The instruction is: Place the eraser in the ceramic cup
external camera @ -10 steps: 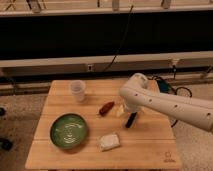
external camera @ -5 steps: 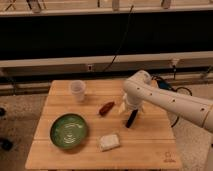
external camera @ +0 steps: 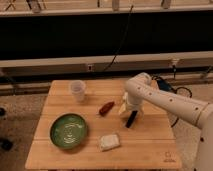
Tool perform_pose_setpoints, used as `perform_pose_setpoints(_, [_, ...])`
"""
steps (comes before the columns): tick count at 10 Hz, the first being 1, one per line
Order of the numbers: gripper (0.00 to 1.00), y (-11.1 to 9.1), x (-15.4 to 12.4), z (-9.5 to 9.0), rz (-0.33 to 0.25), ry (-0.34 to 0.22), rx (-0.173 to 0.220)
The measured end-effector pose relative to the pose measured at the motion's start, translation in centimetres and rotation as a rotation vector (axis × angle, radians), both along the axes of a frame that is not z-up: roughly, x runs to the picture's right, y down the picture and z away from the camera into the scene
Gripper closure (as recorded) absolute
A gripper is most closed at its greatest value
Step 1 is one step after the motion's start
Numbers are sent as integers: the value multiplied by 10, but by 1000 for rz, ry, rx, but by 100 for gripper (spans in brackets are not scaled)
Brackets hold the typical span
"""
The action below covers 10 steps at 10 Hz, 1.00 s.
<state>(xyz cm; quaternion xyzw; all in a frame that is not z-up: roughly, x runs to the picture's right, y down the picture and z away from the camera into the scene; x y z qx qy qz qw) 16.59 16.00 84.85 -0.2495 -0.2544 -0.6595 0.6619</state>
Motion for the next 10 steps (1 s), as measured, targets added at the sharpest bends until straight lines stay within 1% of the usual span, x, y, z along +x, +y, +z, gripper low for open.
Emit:
perform_pose_setpoints(1, [40, 1, 2, 0, 2, -2, -2])
perform_pose_setpoints(2, [50, 3, 3, 0, 3, -5, -5])
perform_pose_setpoints(5, [84, 7, 9, 0, 20, -19, -7])
perform_pose_setpoints(6, [92, 8, 10, -1, 26, -27, 1])
perform_pose_setpoints(7, [99, 5, 12, -8, 29, -43, 19])
perform_pose_setpoints(9, [100, -8, 10, -25, 25, -62, 51])
perform_pose_setpoints(10, [100, -22, 4, -39, 12, -74, 74])
